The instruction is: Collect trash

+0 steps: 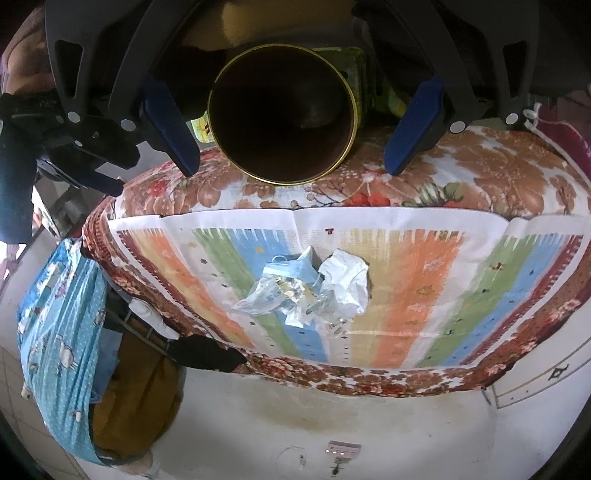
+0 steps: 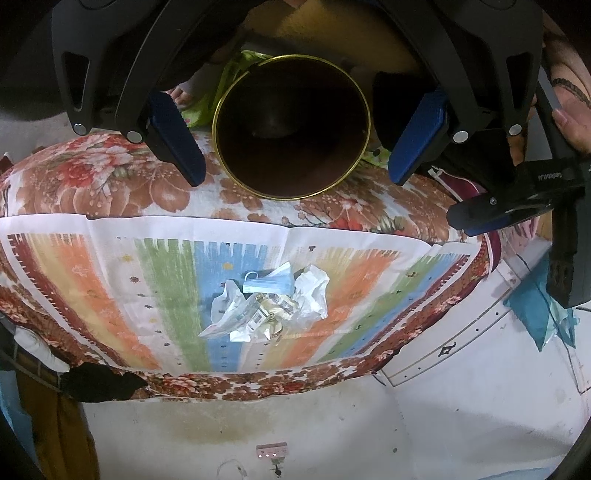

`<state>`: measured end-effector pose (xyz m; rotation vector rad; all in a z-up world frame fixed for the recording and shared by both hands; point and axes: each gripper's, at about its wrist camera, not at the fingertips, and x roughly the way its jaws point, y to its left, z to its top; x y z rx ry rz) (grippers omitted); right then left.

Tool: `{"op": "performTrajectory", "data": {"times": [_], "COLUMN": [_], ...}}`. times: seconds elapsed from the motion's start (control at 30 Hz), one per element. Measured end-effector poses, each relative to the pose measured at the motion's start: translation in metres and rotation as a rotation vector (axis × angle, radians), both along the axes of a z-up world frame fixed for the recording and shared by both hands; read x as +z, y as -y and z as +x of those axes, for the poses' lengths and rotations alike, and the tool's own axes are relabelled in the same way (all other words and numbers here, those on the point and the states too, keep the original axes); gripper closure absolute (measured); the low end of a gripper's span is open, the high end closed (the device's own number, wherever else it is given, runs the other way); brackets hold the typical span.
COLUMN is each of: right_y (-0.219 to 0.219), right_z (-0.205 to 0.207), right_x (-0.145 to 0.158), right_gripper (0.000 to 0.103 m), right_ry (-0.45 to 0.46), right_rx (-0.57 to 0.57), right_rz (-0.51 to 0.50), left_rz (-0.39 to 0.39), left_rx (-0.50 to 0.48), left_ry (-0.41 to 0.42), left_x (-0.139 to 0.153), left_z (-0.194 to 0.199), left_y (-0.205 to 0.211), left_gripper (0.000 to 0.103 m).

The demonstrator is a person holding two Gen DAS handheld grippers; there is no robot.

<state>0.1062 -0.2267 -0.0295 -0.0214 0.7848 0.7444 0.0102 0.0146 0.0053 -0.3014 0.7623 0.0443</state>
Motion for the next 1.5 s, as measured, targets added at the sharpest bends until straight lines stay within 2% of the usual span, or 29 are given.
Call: {"op": "performTrajectory", "data": {"times": [0.37,0.47,0.8,1.0,1.17,1.5], "right_y": [-0.021,-0.024,-0.027,-0.033,-0.037,-0.053], "right_z": [0.045,0.06,0.108,0.14,0.163,0.204], "right_x": [0.007,0.009,0.013,0.019,0.018,0.014], "right_gripper": [0.009,0.009,0.009,0.009,0.009,0.011], "right_ry": [-0.009,-0.02,-0.066,-0.062,-0.079,-0.089], "right_rx": [-0.019,-0.029,-0.095,-0.139,-0.165,-0.184], "right_rz": [-0.015,-0.014,-0.025,-0.055,-0.061,-0.091], "left_rz": [0.069,0.111,0.256,0.318,0.4,0.494], "left_rx": [0.026,0.043,-0.003,-0.039,-0.041,-0.07], "left_ry": [-0.043,-0.046,-0.11,-0.162,-0.217,-0.25], "left_x": [0.009,0.013,0.018,0.015,0.007,-0.011], "left_z": [0.037,0.047,0.087,0.113,0.137,0.182], "left_y": [-0.011,-0.014,-0.014,-0.017,-0.019,-0.022], "left_gripper": [0.006,0.006,0.006,0.006,0.006,0.008]}}
